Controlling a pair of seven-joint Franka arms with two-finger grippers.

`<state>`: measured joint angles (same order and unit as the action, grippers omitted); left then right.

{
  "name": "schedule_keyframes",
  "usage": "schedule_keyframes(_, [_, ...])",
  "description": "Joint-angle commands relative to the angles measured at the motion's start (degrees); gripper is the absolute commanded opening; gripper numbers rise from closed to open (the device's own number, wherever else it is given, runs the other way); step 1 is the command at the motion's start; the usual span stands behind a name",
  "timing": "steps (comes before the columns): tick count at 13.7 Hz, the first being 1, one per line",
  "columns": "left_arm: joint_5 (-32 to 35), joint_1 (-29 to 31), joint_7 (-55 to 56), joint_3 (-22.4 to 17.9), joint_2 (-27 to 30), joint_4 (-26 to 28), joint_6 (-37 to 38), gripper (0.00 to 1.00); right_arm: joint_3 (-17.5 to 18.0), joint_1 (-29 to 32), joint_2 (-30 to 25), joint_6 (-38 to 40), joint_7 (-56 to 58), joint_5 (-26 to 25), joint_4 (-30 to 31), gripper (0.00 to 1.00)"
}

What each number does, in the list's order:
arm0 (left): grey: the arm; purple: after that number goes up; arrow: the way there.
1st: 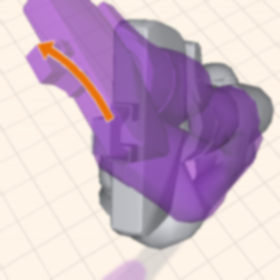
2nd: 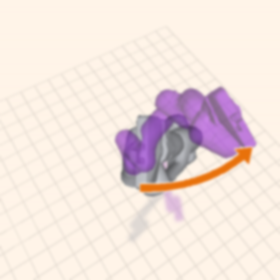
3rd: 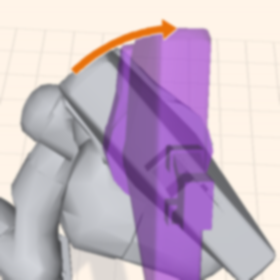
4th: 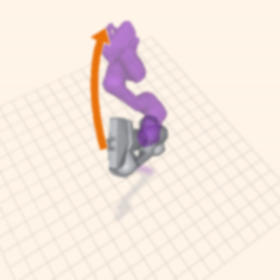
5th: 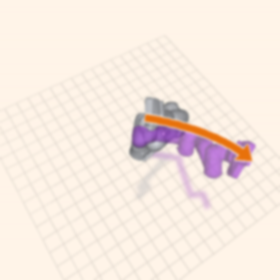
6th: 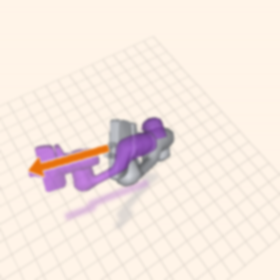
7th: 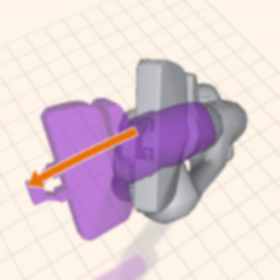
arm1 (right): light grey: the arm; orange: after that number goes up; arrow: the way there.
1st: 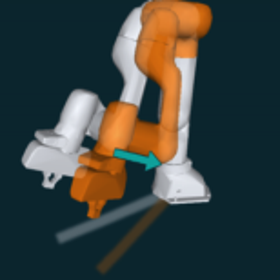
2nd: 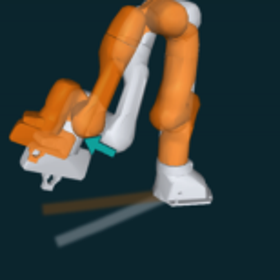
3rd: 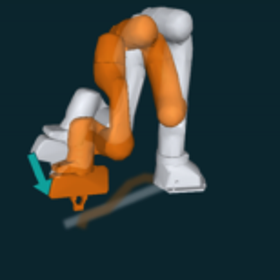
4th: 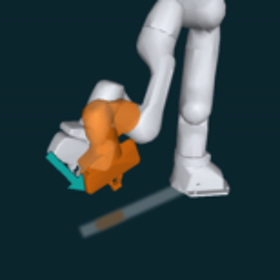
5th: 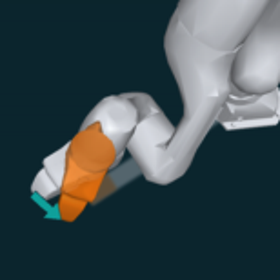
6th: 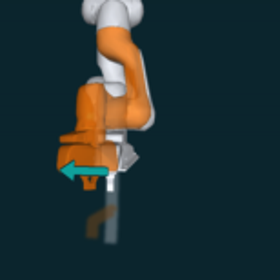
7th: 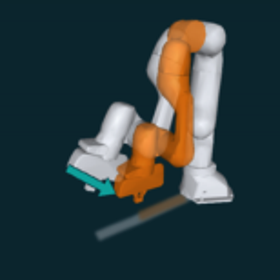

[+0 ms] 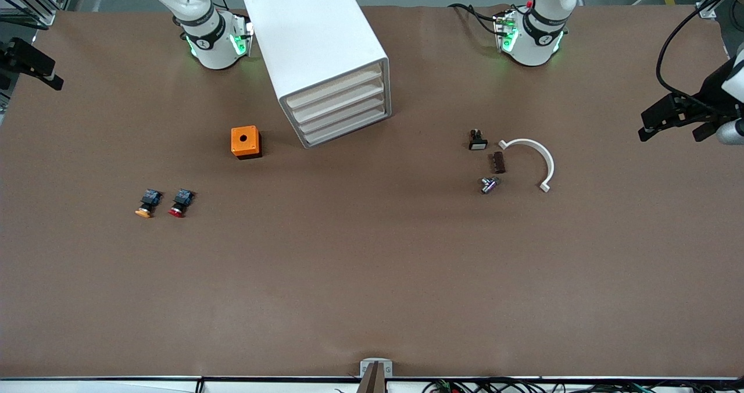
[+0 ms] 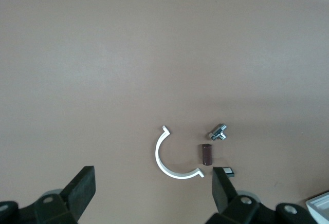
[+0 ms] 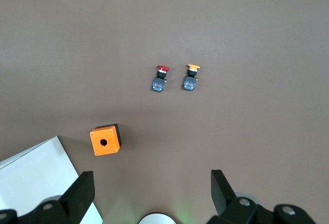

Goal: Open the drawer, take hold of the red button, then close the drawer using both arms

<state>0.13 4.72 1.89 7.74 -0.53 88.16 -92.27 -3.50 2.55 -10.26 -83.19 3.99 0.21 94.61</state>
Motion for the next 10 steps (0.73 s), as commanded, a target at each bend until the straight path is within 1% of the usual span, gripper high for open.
schedule_keyframes(1, [2.5, -2.7, 0.2, -1.4, -0.2, -1.2, 1.2, 1.0, 0.1, 0.2, 0.2, 0.7, 0.5, 0.0, -0.7, 1.0])
schedule_keyframes(4, [2.5, -5.3, 0.1, -4.7, -0.2, -1.3, 1.1, 1.0, 0.1, 0.2, 0.1, 0.7, 0.5, 0.0, -0.3, 1.0])
schedule_keyframes(10, [2.2, -5.3, 0.1, -4.7, -0.3, -1.4, 1.2, 1.0, 0.3, -0.1, 0.1, 0.7, 0.4, -0.1, -0.2, 1.0])
